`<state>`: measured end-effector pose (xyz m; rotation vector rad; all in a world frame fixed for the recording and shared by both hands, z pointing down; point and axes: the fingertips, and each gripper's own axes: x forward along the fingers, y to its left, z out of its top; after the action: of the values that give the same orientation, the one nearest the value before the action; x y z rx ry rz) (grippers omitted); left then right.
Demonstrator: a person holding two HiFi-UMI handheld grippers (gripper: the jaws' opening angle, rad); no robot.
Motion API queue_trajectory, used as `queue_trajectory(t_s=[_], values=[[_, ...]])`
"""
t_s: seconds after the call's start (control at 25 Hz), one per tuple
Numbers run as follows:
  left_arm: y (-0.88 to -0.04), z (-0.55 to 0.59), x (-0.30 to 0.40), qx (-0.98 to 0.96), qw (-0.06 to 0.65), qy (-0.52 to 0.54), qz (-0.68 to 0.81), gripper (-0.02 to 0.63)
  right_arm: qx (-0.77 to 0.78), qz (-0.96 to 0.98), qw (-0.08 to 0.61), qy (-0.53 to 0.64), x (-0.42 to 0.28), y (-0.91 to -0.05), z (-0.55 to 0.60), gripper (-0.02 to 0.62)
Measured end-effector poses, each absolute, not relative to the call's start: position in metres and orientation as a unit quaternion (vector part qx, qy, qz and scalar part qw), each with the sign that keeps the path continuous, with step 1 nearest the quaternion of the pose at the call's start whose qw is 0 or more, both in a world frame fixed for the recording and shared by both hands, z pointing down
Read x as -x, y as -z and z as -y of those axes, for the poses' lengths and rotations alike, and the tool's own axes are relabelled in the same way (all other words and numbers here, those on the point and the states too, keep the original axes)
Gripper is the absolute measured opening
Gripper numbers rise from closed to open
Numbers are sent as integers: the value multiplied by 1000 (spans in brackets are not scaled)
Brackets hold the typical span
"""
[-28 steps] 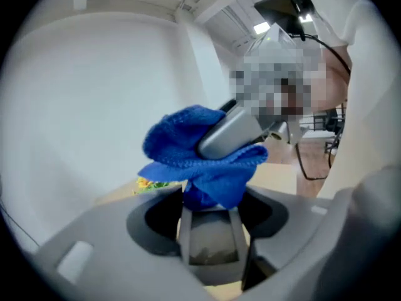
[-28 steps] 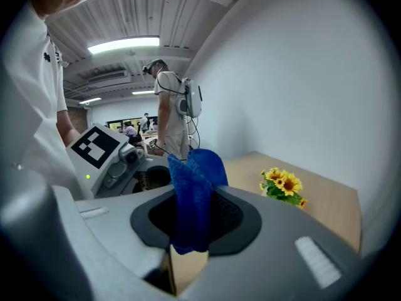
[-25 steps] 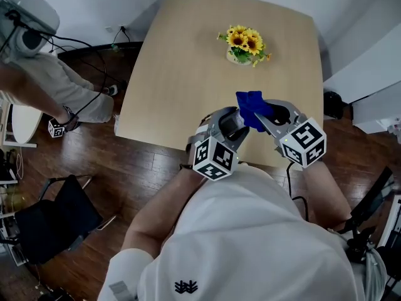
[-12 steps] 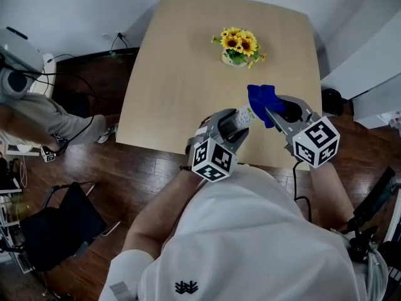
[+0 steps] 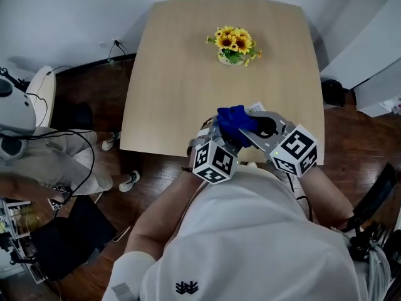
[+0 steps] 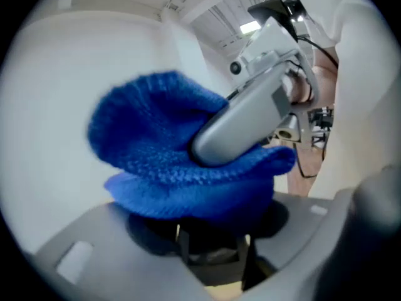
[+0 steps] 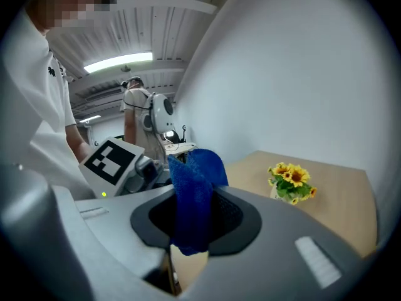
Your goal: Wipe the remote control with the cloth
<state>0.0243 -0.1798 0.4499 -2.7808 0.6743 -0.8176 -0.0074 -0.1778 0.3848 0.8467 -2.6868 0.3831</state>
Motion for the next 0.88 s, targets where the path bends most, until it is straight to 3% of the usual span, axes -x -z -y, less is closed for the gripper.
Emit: queue_trajectory(t_s=[0.48, 0.88], values=[[-470, 180, -20, 931, 68, 297, -201, 278, -439, 868, 156, -171, -110, -412, 220, 86], [-565, 193, -4, 909, 9, 376, -182, 278, -495, 824, 154, -229, -167, -447, 190, 86]])
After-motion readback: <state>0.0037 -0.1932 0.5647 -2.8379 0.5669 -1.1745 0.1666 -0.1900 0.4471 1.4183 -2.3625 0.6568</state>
